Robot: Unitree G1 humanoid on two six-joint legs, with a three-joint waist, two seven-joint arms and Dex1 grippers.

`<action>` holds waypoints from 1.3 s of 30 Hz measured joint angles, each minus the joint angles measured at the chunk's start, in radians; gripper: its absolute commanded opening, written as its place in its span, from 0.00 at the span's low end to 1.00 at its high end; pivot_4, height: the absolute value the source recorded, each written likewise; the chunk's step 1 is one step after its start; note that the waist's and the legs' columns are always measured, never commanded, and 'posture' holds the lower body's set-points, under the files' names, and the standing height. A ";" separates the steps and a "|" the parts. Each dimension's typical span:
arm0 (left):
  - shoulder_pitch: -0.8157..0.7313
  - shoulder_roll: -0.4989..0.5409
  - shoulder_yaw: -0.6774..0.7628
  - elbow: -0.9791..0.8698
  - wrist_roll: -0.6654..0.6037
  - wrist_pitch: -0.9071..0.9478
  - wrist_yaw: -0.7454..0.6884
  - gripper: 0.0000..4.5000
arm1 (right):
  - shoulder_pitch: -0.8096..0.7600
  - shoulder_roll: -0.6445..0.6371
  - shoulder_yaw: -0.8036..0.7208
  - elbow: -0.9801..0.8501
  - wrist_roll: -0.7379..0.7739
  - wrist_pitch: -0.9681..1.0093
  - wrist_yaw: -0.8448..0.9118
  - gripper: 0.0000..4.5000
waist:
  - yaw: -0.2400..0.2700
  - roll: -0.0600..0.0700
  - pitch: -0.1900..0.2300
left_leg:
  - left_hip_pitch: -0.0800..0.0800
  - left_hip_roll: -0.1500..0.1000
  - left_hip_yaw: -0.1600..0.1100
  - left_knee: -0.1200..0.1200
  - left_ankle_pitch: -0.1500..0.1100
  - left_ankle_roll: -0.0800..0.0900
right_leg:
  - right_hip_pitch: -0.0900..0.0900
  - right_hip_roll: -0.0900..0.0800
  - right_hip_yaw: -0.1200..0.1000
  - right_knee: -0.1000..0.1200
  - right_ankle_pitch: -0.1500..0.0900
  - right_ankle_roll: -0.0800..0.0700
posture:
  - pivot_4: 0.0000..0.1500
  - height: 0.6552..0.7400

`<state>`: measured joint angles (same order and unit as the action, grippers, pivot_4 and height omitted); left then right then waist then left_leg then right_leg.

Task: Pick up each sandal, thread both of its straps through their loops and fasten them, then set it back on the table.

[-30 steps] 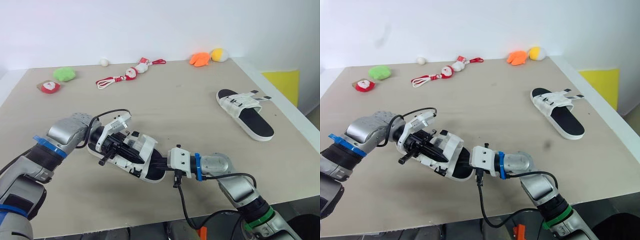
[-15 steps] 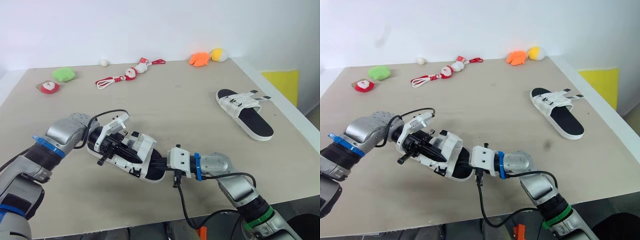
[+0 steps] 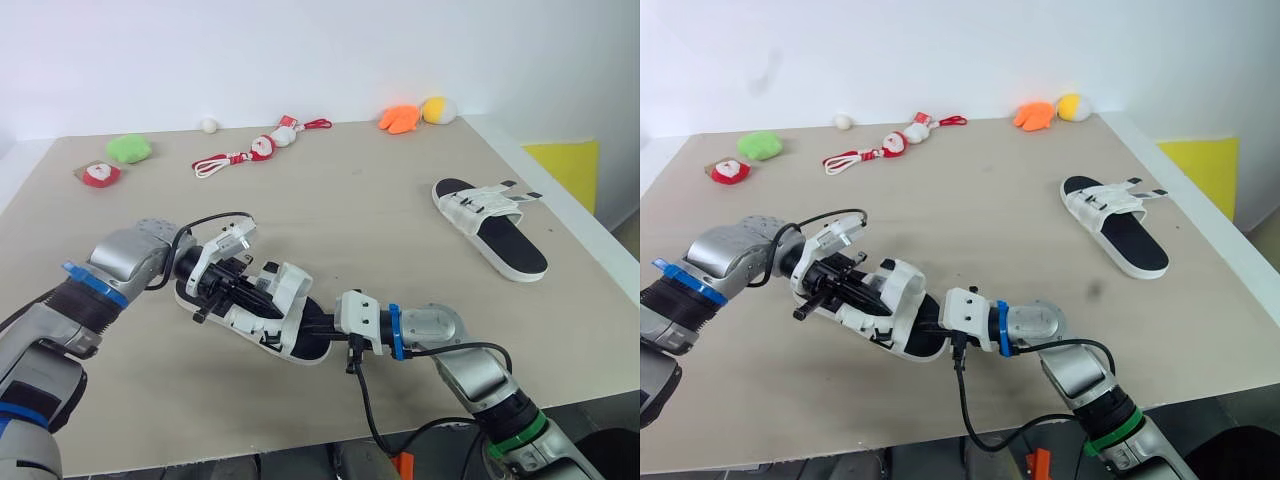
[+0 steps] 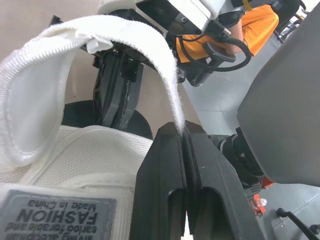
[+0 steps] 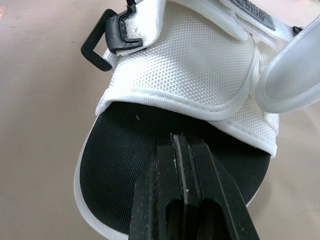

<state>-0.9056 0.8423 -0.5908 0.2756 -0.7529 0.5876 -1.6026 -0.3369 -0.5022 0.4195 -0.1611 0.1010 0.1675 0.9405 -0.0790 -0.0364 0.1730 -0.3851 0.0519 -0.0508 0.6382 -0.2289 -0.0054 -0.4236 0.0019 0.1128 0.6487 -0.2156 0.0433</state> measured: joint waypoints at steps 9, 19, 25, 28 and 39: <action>0.000 0.020 -0.012 -0.074 -0.046 0.022 0.000 0.02 | 0.001 0.000 0.000 0.000 0.000 0.001 -0.001 0.00 | 0.000 0.000 0.000 | 0.000 0.000 -0.002 0.000 0.000 0.000 | 0.001 0.001 0.000 0.000 0.000 0.000 | 1.00 1.00; 0.031 0.094 -0.077 -0.147 -0.093 0.017 -0.008 0.02 | 0.003 0.000 -0.001 -0.001 0.000 0.007 -0.005 0.00 | 0.002 0.001 -0.001 | 0.000 0.000 -0.004 0.000 0.002 0.000 | 0.002 0.003 0.001 0.000 0.000 -0.001 | 1.00 1.00; 0.019 0.075 -0.111 -0.078 -0.087 -0.024 -0.014 0.02 | 0.002 0.000 -0.001 0.000 0.000 0.010 -0.006 0.00 | 0.002 0.002 -0.002 | 0.000 0.000 -0.005 0.000 0.002 -0.001 | 0.002 0.004 0.001 0.000 -0.001 -0.001 | 1.00 1.00; 0.005 0.053 -0.113 -0.044 -0.076 -0.044 -0.014 0.02 | 0.003 0.000 -0.001 0.000 0.000 0.011 -0.006 0.00 | 0.002 0.002 -0.002 | 0.000 0.000 -0.005 0.000 0.002 -0.001 | 0.002 0.004 0.001 0.000 -0.001 -0.001 | 1.00 1.00; -0.022 0.001 -0.108 0.029 -0.031 -0.090 -0.014 0.02 | 0.004 0.000 -0.001 -0.002 0.000 0.012 -0.006 0.00 | 0.001 0.004 -0.004 | 0.000 0.000 -0.005 0.000 0.002 -0.001 | 0.002 0.005 0.003 0.000 -0.001 -0.002 | 1.00 1.00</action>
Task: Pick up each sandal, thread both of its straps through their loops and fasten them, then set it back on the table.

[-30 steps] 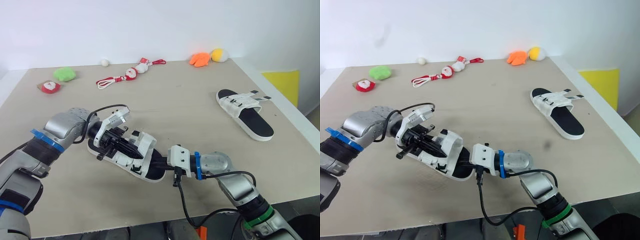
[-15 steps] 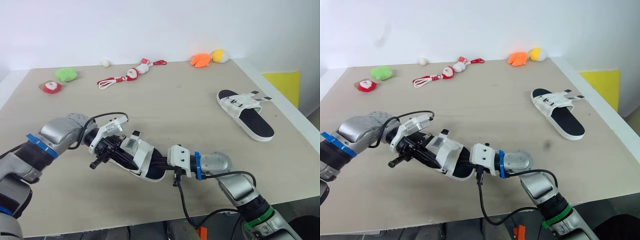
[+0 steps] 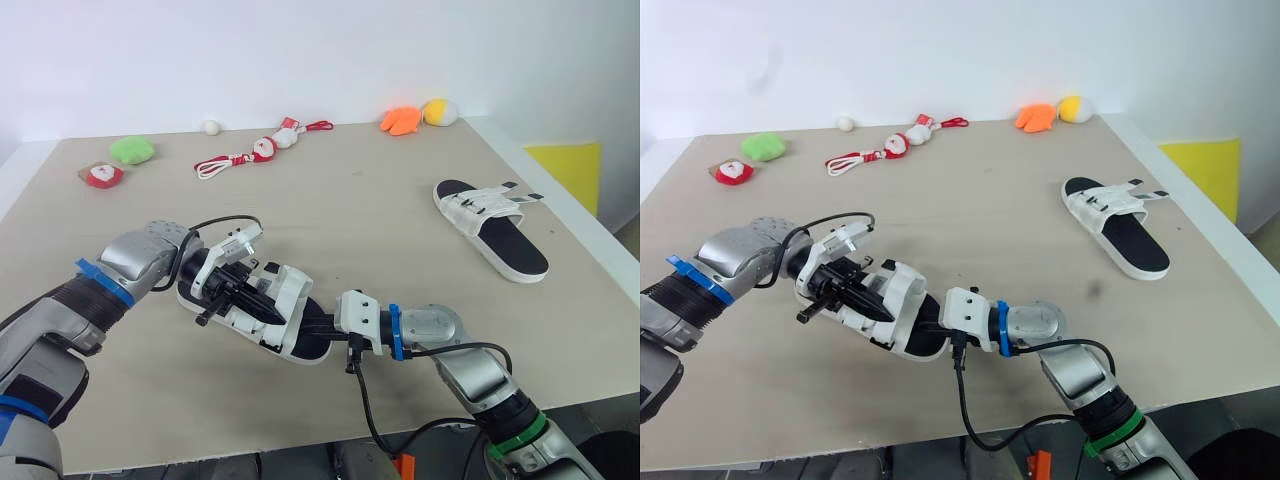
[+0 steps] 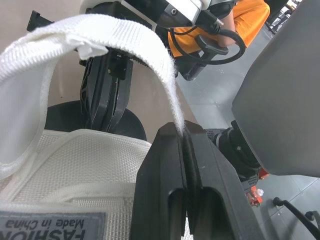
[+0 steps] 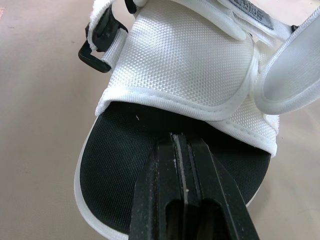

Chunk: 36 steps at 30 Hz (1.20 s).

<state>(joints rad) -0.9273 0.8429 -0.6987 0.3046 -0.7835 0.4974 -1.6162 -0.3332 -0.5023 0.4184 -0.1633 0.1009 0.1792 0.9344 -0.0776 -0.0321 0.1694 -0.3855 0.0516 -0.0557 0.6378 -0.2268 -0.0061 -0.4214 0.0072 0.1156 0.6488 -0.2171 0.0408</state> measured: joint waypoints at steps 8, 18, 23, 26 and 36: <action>0.000 -0.008 0.006 0.005 0.001 0.007 0.000 0.02 | -0.001 0.000 0.000 0.000 0.000 0.000 -0.001 0.00 | 0.000 0.000 0.000 | 0.000 0.000 0.000 0.000 0.000 0.000 | 0.000 0.001 0.001 0.000 0.000 0.000 | 1.00 1.00; 0.003 -0.043 0.041 0.057 0.037 0.025 0.001 0.02 | -0.002 0.001 0.000 0.000 0.000 0.000 -0.001 0.00 | -0.001 0.000 0.000 | -0.001 0.000 -0.001 0.000 0.000 0.000 | 0.000 0.003 0.003 0.000 0.000 0.000 | 1.00 1.00; 0.017 -0.034 0.039 0.025 0.037 0.030 0.001 0.02 | -0.001 0.001 0.000 0.000 0.000 0.000 -0.002 0.00 | -0.001 0.000 0.000 | -0.001 0.000 -0.001 0.000 0.000 0.000 | 0.000 0.003 0.004 0.000 0.000 0.000 | 1.00 1.00; 0.033 -0.006 0.037 -0.026 0.028 0.039 0.002 0.02 | -0.001 0.001 0.000 0.000 0.000 0.000 -0.001 0.00 | -0.001 0.000 0.000 | -0.001 0.000 -0.001 0.000 0.000 0.000 | 0.000 0.003 0.004 0.000 0.000 0.000 | 1.00 1.00; 0.078 0.040 0.022 -0.094 0.041 0.002 0.000 0.02 | -0.002 0.001 0.002 0.000 0.000 0.001 -0.004 0.00 | -0.001 0.001 0.000 | 0.000 0.000 -0.001 0.000 0.000 0.000 | 0.000 0.003 0.005 0.000 -0.001 -0.001 | 1.00 1.00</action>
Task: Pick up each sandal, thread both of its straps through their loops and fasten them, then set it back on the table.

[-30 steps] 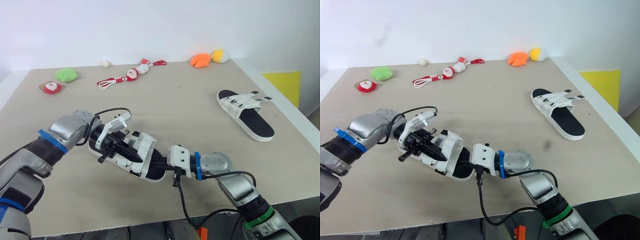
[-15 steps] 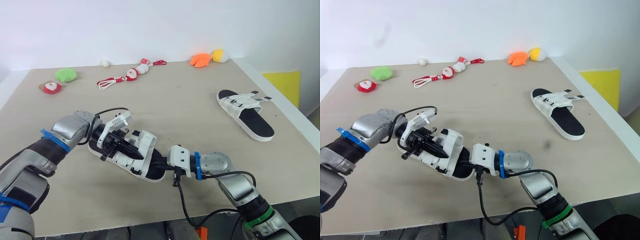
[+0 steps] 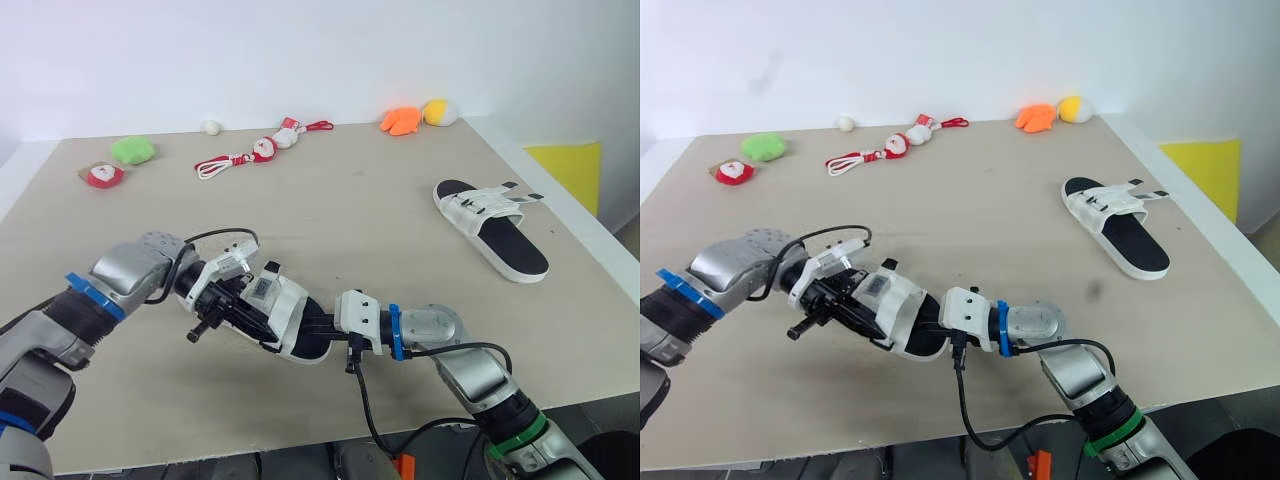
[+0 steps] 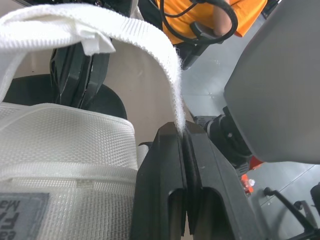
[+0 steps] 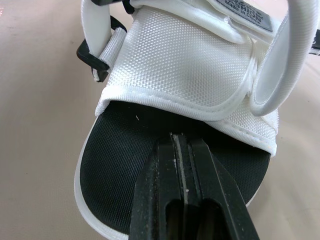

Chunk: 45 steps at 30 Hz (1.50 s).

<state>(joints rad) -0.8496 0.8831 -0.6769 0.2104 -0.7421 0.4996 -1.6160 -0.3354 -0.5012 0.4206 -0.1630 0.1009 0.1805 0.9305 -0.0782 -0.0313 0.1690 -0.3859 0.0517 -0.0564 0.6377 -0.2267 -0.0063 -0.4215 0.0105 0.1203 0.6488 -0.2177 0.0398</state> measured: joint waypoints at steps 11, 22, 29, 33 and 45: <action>0.004 -0.052 0.037 0.049 0.066 -0.032 0.000 0.02 | -0.014 0.001 0.002 0.011 0.000 0.002 -0.002 0.00 | 0.000 0.001 -0.001 | 0.000 0.000 0.000 0.000 0.003 -0.004 | 0.000 0.000 0.002 0.000 0.000 0.000 | 1.00 1.00; -0.019 -0.090 0.131 0.051 0.020 0.125 0.000 0.57 | -0.013 0.001 -0.003 0.011 0.000 0.006 -0.001 0.00 | -0.001 0.001 -0.001 | -0.001 -0.001 0.000 0.000 0.006 -0.009 | 0.000 0.000 0.003 0.000 0.000 0.000 | 1.00 1.00; -0.030 -0.173 0.207 0.062 0.025 0.192 0.001 0.37 | -0.014 0.004 -0.001 0.011 0.000 0.006 0.001 0.00 | -0.003 0.001 0.000 | -0.001 -0.001 0.000 -0.001 0.006 -0.009 | -0.001 0.001 0.003 0.000 0.000 0.000 | 1.00 1.00; -0.031 -0.179 0.217 0.071 0.043 0.203 0.001 0.01 | -0.015 0.004 -0.001 0.011 0.000 0.006 0.003 0.00 | -0.004 0.001 0.000 | -0.001 -0.001 -0.001 -0.001 0.006 -0.009 | -0.001 0.001 0.003 0.000 0.000 0.000 | 1.00 1.00; 0.005 -0.123 0.160 0.044 0.120 0.097 0.001 0.01 | -0.016 0.005 0.001 0.011 0.000 0.006 0.002 0.00 | -0.006 0.001 0.000 | -0.001 -0.001 -0.001 -0.002 0.006 -0.009 | -0.001 0.001 0.004 0.000 0.000 0.000 | 1.00 1.00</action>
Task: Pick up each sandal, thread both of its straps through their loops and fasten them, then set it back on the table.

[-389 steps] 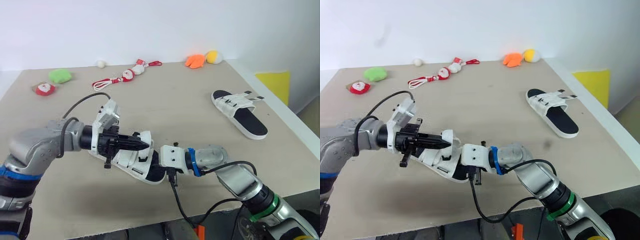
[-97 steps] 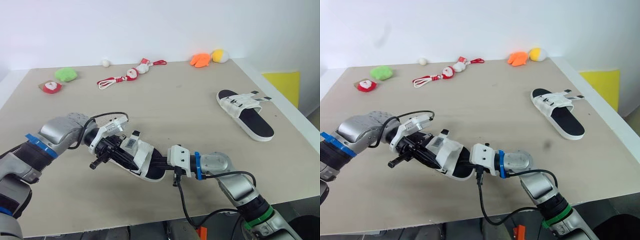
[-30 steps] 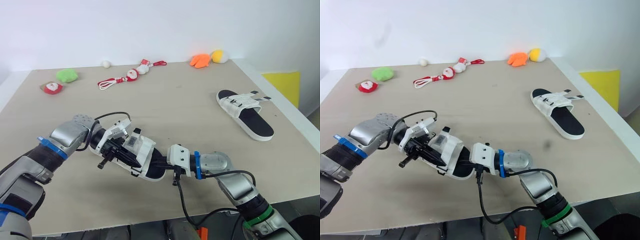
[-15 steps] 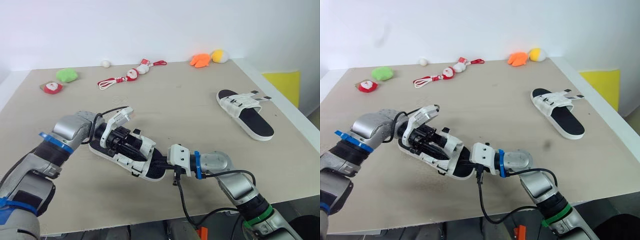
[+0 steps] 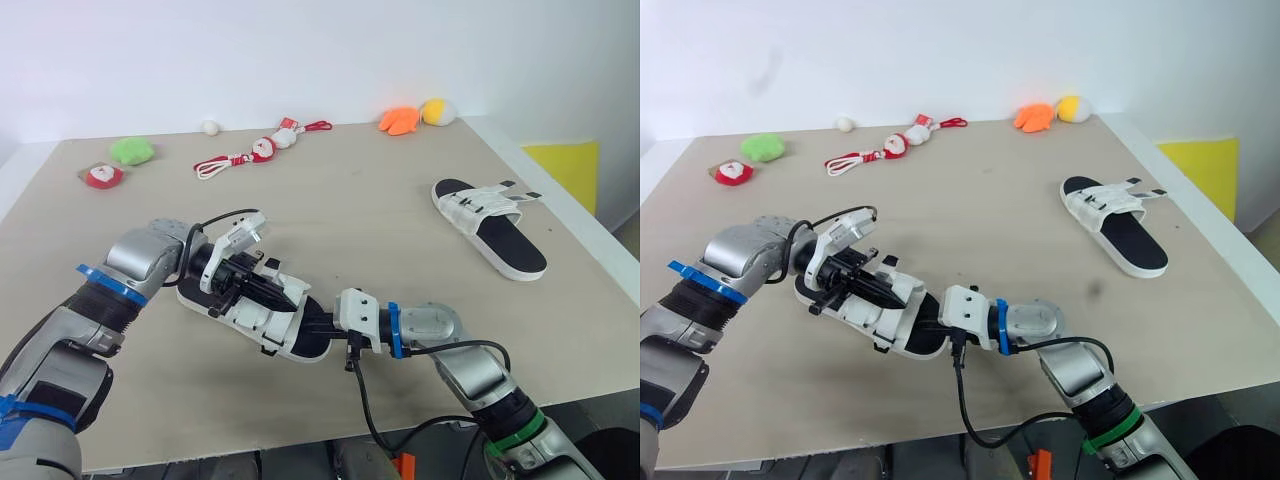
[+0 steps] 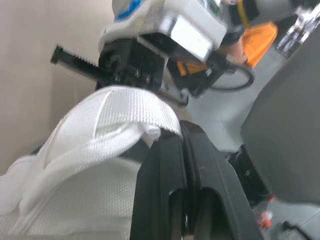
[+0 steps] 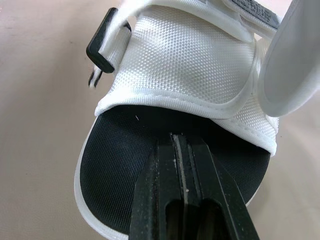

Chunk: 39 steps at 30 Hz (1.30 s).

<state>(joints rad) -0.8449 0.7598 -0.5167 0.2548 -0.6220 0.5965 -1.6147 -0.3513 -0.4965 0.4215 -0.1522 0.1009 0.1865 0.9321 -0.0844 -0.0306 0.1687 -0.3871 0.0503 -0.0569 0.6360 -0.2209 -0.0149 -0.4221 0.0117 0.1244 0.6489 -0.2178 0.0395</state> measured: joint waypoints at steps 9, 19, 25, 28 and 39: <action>0.011 0.040 -0.045 -0.022 0.017 -0.094 0.001 0.01 | -0.003 0.002 0.002 0.004 0.000 0.000 0.001 0.00 | -0.002 0.000 0.000 | 0.000 0.000 0.000 0.000 0.000 0.000 | 0.000 0.000 0.000 0.000 0.000 0.000 | 1.00 1.00; 0.023 0.023 -0.009 -0.042 0.026 -0.073 -0.001 0.53 | -0.003 0.002 0.001 0.004 0.000 0.000 0.001 0.00 | -0.002 0.000 0.000 | 0.000 0.000 0.000 0.000 0.000 0.000 | 0.000 0.000 0.001 0.000 0.000 0.000 | 1.00 1.00; 0.111 0.072 0.123 -0.153 0.030 -0.052 0.016 0.99 | -0.002 0.009 0.006 0.008 0.000 0.000 -0.001 0.00 | -0.007 0.000 0.000 | 0.000 0.000 0.000 0.000 0.000 0.000 | -0.001 0.000 0.000 0.000 0.000 0.000 | 1.00 1.00; 0.176 0.130 0.224 -0.210 0.025 -0.033 0.044 0.99 | -0.005 0.011 0.008 0.010 0.000 0.002 0.001 0.00 | -0.009 0.000 0.000 | 0.000 0.001 0.000 0.000 0.000 0.000 | -0.001 0.000 0.000 0.000 0.000 0.000 | 1.00 1.00; 0.472 0.044 0.488 -0.341 0.208 -0.606 0.209 0.99 | -0.034 0.011 0.010 0.043 0.000 0.002 0.028 0.00 | -0.012 -0.002 0.000 | 0.001 0.001 0.001 -0.001 0.003 -0.007 | -0.001 -0.001 0.000 -0.001 0.000 -0.001 | 1.00 1.00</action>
<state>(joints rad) -0.3734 0.8034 -0.0284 -0.0867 -0.4137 -0.0096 -1.4053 -0.3851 -0.4857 0.4316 -0.1089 0.1008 0.1880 0.9602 -0.0966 -0.0328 0.1690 -0.3858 0.0510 -0.0559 0.6353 -0.2179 -0.0218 -0.4228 0.0102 0.1249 0.6482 -0.2182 0.0389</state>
